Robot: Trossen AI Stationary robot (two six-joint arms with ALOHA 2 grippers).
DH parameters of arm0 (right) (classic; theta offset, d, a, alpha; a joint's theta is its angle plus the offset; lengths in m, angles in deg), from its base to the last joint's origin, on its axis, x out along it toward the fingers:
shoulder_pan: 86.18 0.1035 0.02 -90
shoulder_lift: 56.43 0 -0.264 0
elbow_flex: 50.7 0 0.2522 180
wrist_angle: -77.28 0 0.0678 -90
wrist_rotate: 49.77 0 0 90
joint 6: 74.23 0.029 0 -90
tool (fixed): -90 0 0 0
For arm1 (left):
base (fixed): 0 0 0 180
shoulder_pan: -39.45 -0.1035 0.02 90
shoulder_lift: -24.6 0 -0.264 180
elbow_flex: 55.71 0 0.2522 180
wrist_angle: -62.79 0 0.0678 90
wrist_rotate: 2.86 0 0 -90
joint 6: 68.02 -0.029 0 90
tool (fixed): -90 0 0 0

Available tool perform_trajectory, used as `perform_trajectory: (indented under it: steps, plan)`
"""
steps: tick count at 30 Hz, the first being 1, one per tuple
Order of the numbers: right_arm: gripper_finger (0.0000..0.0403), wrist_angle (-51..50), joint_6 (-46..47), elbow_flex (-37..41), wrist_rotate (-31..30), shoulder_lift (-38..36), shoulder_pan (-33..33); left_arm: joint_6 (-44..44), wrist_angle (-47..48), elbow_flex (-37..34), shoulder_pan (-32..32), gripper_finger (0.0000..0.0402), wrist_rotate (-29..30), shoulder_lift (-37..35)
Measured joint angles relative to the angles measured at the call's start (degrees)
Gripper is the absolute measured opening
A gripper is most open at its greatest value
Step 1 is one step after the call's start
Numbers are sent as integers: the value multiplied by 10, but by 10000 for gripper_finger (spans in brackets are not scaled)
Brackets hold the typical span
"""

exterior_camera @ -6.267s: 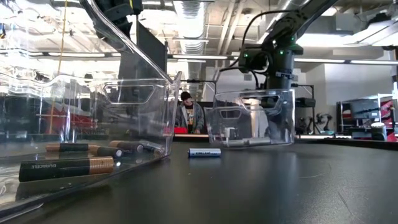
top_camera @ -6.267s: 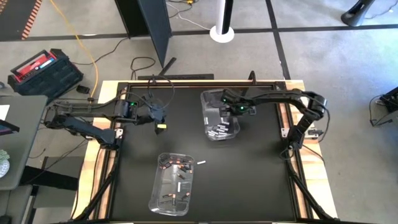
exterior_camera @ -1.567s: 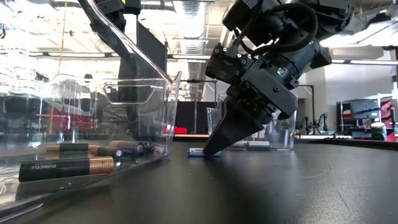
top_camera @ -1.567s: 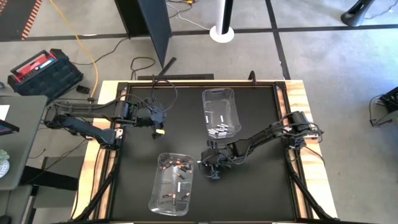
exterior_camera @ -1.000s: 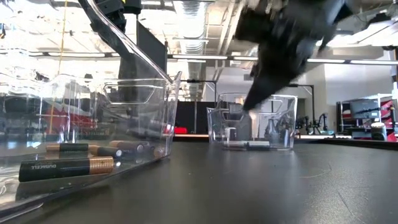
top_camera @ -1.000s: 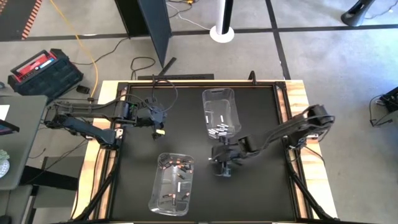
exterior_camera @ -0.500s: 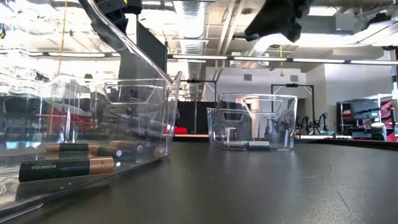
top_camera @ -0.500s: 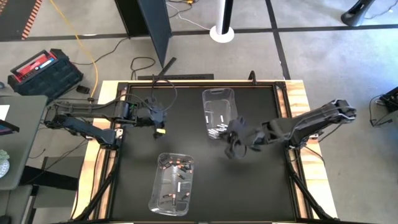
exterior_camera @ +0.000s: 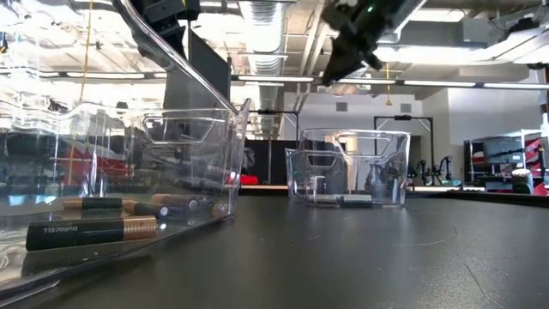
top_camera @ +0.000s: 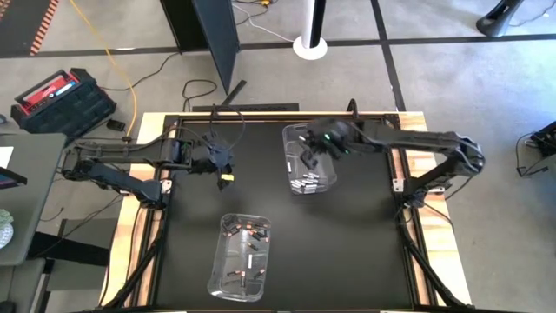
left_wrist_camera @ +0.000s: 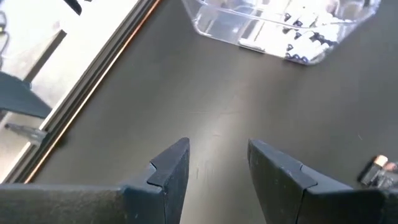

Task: Sort batteries
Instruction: Put the white battery into the top transparent bin

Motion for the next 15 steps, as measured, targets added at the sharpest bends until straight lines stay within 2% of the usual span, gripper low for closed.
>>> perform_trajectory:
  steps: [7,15]
  plan:
    - [29,-97,-93,-75,84,111,-85,36,0,0,-26,157,6,0]
    - [30,-147,-161,-80,138,216,-131,74,0,0,-39,157,14,0]
